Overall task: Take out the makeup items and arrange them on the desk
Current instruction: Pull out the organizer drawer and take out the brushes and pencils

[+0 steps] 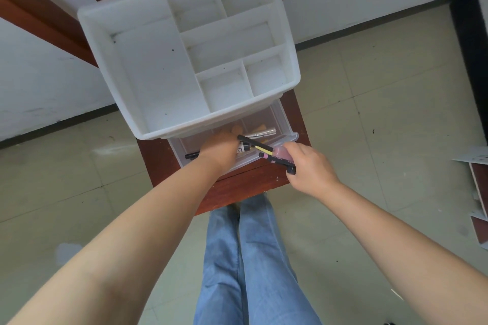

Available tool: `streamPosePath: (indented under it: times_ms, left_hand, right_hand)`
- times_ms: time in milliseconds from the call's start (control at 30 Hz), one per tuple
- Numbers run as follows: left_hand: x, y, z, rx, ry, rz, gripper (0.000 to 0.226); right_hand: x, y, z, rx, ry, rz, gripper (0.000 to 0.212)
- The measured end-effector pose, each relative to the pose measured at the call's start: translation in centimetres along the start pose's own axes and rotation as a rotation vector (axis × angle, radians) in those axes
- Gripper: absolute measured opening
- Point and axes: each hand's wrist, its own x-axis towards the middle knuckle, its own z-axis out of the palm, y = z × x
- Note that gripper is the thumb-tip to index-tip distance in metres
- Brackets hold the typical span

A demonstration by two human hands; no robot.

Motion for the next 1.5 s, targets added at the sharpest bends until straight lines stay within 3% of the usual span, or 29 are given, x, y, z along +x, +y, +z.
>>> streamPosePath:
  times_ms: [100,200,500,733,900,1067,1200,1333,1400,1500]
  left_hand:
    - [0.5,-0.1,0.3,-0.132,0.013,-0.013,0.014]
    - [0.9,0.5,0.3,-0.198,0.025,0.016,0.019]
    - [0.8,1.0,-1.1,-0.191,-0.212,0.018,0.038]
    - [0.1,1.1,-1.5,-0.100,-0.239,0.046,0.010]
    - [-0.8,0.3,-1.9,-0.105,-0.256,0.035,0.017]
    - [-3.1,0.2,-2.9,-0.086,-0.162,0.024,0.028]
    - [-6.8,-1.0,-3.5,-0.009,-0.052,-0.055,0.019]
    - [-10.8,-3.2,-3.6,0.089,0.000,-0.193,0.018]
    - [-12.3,-3.9,-3.2,0.096,0.011,-0.245,0.022]
    - [-13.6,-3.9,-2.5,0.090,0.033,-0.272,0.022]
  right_hand:
    - [0.0,-0.1,0.0,-0.001,0.007,-0.008,0.032]
    - [0.0,-0.1,0.1,0.010,0.035,-0.007,0.033]
    - [-0.1,-0.1,0.6,0.047,0.061,0.002,0.031]
    - [0.0,-0.1,0.4,0.031,0.058,-0.009,0.032]
    - [-0.3,0.1,0.5,0.027,0.046,-0.036,0.034]
    - [-1.3,0.0,0.3,0.061,0.031,-0.101,0.031]
    - [-1.8,-0.7,-0.2,0.045,-0.019,-0.206,0.030]
    - [-1.5,-2.0,0.8,-0.217,-0.261,-0.505,0.039]
    - [-0.5,-2.6,1.3,-0.352,-0.370,-0.531,0.045]
    - [0.9,-3.9,1.3,-0.440,-0.344,-0.556,0.044]
